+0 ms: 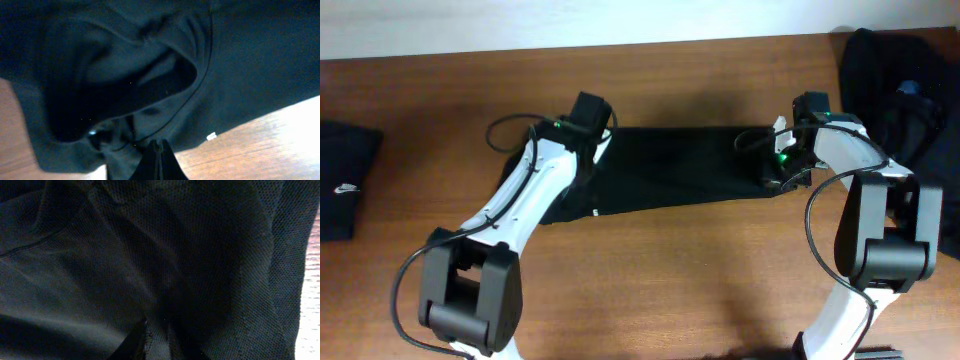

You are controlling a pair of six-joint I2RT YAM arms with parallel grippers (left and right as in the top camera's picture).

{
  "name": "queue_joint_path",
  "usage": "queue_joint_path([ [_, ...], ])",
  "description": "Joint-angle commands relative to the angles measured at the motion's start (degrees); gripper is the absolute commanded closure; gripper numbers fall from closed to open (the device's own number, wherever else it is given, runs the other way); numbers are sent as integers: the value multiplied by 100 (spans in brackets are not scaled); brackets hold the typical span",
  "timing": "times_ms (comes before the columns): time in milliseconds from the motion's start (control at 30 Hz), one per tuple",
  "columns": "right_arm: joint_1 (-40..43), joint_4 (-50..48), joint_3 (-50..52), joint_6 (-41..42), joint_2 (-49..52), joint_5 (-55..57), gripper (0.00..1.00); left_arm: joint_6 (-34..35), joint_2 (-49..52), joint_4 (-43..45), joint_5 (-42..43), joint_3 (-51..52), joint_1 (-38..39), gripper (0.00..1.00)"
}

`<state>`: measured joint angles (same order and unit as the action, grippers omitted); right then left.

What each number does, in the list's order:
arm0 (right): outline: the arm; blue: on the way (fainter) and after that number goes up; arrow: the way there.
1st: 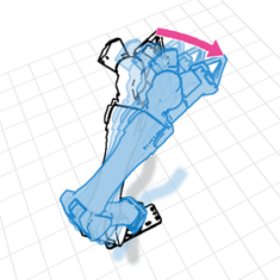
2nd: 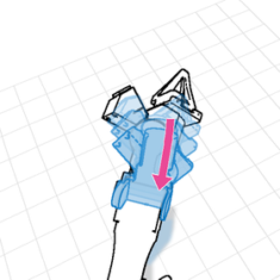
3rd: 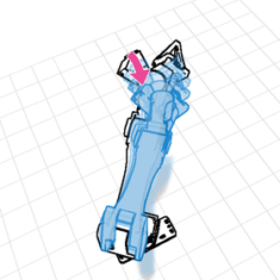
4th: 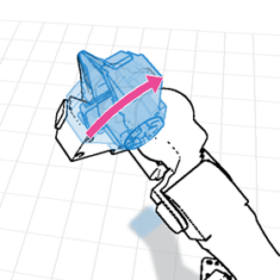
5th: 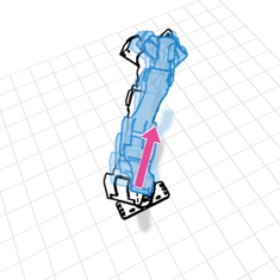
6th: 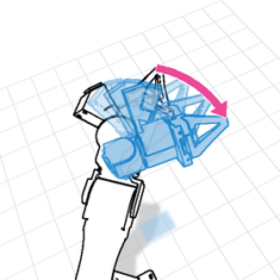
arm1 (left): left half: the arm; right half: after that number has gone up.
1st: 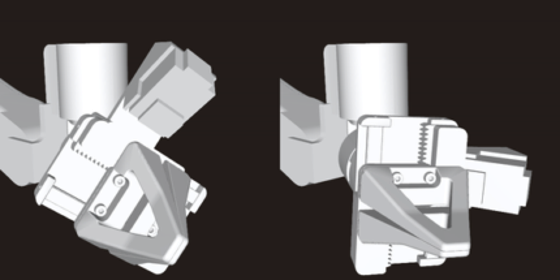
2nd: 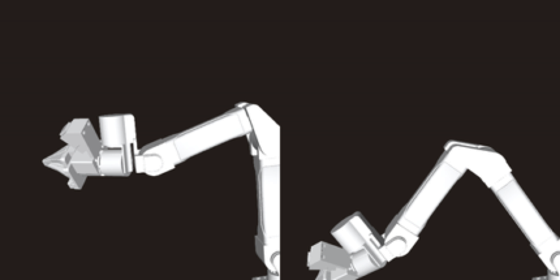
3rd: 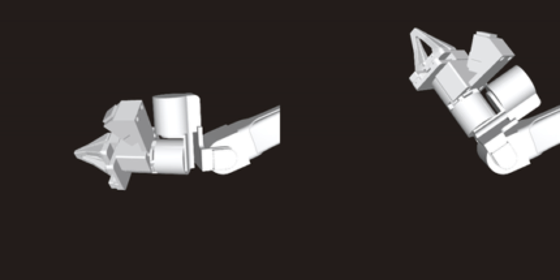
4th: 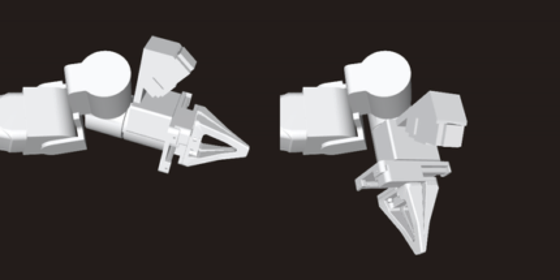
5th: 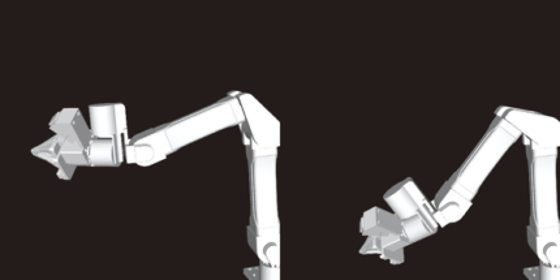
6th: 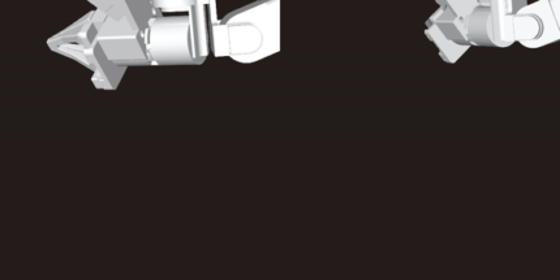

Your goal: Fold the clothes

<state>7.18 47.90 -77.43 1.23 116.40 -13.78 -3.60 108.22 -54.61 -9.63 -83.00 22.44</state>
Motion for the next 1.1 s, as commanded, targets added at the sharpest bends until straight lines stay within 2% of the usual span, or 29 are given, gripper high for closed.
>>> queue_joint_path([
  [0,-4,28,223,-39,238,396,80,-76,-17,330,83,474,-9,100],
  [400,-4,-13,223,-37,238,398,80,-122,20,1648,-229,1185,-9,100],
  [600,-4,-17,223,-39,238,400,80,-125,68,2037,-503,1270,-9,100],
  [900,-4,2,223,-39,238,398,80,-382,129,2863,-1134,1268,-20,99],
  [1067,-4,11,223,-39,238,398,80,-688,129,3585,-1182,1268,-184,99],
])
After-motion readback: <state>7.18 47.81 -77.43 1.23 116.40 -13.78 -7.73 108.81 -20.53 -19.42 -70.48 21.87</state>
